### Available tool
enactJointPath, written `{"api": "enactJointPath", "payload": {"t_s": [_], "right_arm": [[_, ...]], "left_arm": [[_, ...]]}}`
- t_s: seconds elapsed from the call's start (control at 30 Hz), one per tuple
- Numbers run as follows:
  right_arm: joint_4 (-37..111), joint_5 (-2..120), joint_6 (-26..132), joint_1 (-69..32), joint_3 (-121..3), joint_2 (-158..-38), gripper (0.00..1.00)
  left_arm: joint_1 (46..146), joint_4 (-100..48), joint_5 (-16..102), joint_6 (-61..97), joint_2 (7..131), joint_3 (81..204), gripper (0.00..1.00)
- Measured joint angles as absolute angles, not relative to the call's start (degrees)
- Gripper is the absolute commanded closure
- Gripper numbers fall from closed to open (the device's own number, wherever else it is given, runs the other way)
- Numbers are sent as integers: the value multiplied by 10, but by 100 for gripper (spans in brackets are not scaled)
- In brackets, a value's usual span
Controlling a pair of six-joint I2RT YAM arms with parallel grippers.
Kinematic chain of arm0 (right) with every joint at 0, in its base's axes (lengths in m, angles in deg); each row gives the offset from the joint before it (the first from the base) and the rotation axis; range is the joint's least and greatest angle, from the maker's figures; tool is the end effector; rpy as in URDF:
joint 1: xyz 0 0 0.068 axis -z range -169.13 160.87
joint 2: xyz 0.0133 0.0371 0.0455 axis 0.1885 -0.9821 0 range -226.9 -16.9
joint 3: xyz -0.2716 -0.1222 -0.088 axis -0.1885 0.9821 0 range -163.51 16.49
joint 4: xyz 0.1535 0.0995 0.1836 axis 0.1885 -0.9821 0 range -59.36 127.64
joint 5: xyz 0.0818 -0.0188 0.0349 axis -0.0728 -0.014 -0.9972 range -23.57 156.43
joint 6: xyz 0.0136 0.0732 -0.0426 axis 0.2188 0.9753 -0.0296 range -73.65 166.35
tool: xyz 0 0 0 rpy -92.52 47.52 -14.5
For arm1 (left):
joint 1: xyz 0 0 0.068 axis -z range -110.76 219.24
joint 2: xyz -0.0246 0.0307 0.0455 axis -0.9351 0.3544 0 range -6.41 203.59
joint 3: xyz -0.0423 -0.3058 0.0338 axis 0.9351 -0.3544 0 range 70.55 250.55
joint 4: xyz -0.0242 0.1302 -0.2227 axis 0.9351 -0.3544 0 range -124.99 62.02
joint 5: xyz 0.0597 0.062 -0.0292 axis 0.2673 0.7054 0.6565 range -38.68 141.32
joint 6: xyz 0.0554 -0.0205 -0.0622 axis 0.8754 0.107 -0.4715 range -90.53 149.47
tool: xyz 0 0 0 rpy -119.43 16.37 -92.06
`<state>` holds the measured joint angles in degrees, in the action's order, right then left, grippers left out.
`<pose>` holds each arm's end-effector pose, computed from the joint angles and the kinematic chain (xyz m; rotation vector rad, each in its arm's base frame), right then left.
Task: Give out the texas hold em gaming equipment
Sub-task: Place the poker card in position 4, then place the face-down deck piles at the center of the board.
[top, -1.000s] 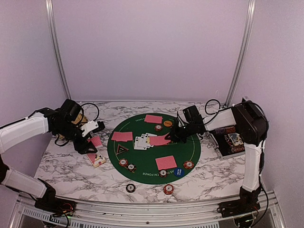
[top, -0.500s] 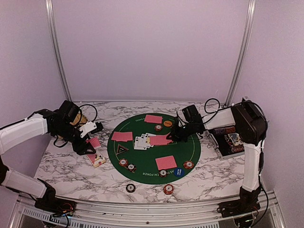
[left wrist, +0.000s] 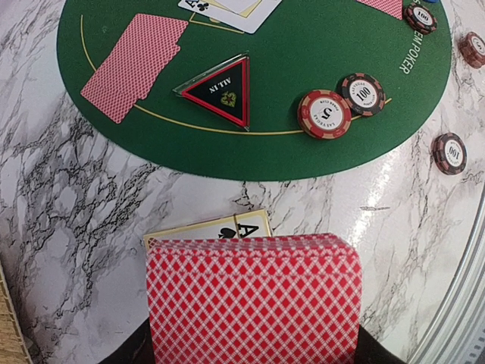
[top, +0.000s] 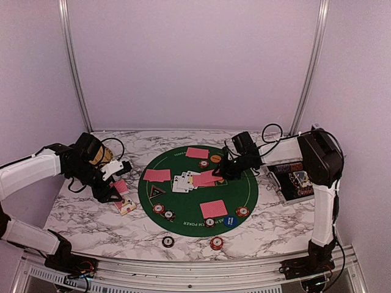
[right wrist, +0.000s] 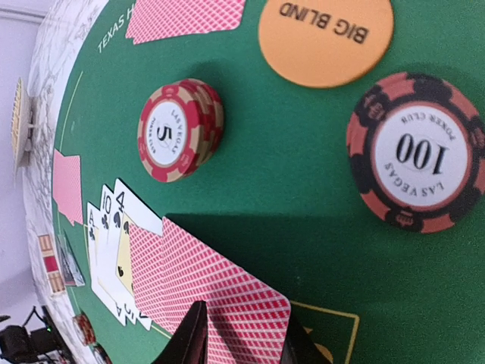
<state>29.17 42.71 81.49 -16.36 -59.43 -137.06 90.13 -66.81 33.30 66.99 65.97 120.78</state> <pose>0.4082 0.2442 0.1351 -0.0045 2.6458 0.9355 0.2218 -0.1098 0.2387 1.3516 2.2011 -0.3083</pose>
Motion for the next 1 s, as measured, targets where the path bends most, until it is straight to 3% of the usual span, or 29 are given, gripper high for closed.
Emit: {"api": "enactJointPath", "payload": {"t_s": [0.27, 0.63, 1.0], "right_arm": [[251, 474, 790, -180, -626, -1371, 48], [154, 577, 761, -182, -646, -1348, 44], [142, 573, 767, -196, -626, -1227, 39]], "left_arm": [[899, -668, 333, 670, 653, 1203, 100], [892, -668, 333, 670, 641, 1193, 100], [868, -667, 340, 694, 626, 1147, 100]]}}
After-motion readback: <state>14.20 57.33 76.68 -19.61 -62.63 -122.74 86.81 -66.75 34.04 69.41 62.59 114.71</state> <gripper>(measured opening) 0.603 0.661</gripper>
